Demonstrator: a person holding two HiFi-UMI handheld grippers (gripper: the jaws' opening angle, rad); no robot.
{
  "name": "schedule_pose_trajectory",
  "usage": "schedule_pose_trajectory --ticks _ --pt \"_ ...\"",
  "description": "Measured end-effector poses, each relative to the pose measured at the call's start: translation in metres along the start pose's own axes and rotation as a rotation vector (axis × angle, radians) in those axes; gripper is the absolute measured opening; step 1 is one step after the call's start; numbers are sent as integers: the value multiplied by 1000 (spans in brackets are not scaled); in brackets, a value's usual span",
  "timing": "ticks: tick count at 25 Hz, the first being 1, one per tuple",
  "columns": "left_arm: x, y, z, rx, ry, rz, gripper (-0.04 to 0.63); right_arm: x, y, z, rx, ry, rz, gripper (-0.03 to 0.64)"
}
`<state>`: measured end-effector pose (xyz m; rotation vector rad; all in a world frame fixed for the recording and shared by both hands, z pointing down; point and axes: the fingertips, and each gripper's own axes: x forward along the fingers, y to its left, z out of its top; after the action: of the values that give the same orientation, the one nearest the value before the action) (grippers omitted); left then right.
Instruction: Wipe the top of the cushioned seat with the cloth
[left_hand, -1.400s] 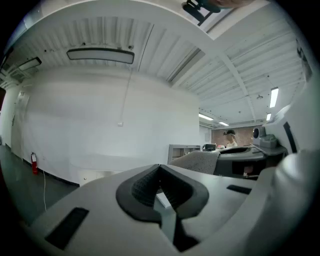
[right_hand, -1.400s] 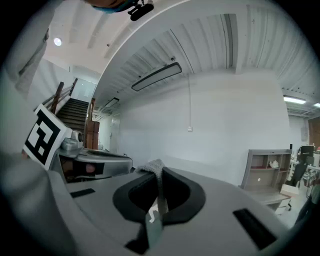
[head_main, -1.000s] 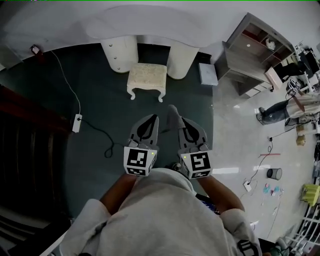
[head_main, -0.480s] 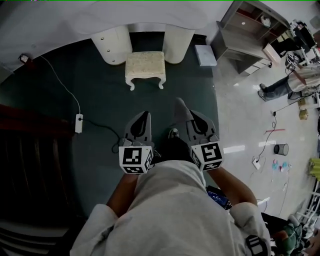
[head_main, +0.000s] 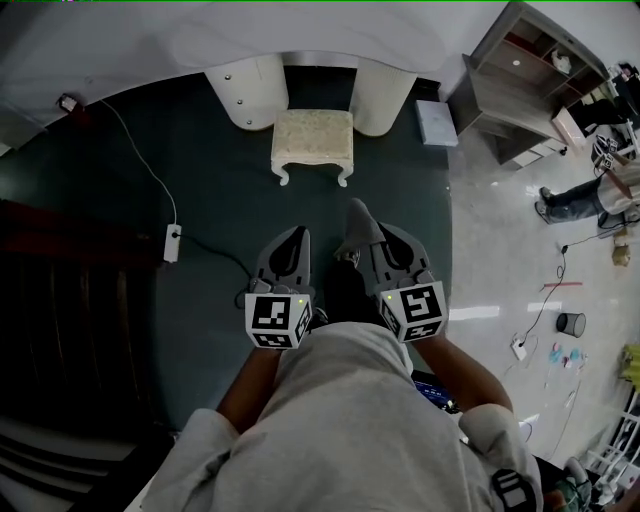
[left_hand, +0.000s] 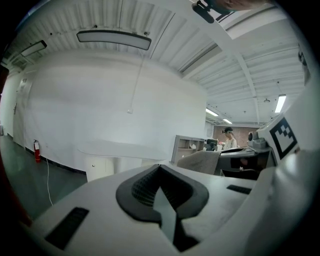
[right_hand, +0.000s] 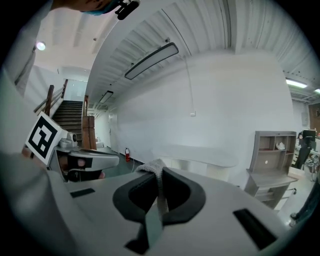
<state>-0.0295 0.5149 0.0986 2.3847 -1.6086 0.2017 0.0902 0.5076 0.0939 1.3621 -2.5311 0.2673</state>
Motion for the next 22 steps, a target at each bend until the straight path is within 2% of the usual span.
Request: schedule_pose_trajectory --ticks 7,13,19,22 --pt "65 9 12 8 37 -15 14 56 -62 12 1 13 -14 14" --pt "133 10 34 37 73 -19 14 93 -107 21 35 32 14 14" --pt "191 -4 27 3 166 -50 14 116 -162 13 64 52 22 14" --pt "212 -8 23 24 209 -52 14 125 -180 9 93 51 28 14"
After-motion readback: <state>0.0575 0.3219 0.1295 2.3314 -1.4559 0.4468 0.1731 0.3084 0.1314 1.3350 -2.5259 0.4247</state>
